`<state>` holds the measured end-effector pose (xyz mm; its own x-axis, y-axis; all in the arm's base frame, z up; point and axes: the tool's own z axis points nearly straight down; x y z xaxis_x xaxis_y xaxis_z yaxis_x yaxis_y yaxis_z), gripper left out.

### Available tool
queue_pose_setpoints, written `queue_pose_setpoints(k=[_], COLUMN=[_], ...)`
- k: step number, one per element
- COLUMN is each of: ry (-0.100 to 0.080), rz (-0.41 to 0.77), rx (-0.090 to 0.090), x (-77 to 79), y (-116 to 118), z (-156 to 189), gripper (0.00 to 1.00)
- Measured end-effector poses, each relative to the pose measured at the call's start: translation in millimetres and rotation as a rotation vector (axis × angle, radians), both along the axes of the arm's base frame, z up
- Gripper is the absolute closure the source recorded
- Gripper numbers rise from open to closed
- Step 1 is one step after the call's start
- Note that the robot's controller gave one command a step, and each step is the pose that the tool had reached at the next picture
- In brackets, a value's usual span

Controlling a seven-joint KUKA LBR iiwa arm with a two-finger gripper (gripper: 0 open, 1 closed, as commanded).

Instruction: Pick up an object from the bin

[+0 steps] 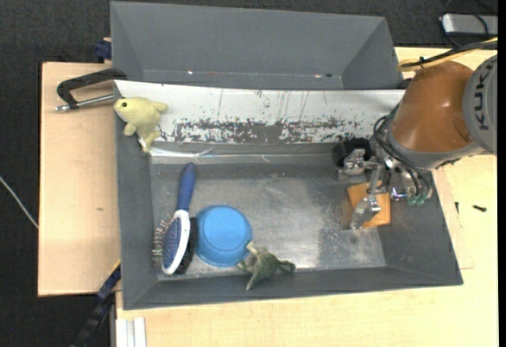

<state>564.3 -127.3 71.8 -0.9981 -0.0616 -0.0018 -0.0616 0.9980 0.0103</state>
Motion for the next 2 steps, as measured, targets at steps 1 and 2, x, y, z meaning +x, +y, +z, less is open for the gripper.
queue_pose_setpoints(k=[1,2], ry=[-0.007,-0.014], rz=[0.005,0.059], rx=[0.001,-0.013], x=[2.4,-3.4], y=[3,-2], z=[2,106], gripper=[1.0,1.0])
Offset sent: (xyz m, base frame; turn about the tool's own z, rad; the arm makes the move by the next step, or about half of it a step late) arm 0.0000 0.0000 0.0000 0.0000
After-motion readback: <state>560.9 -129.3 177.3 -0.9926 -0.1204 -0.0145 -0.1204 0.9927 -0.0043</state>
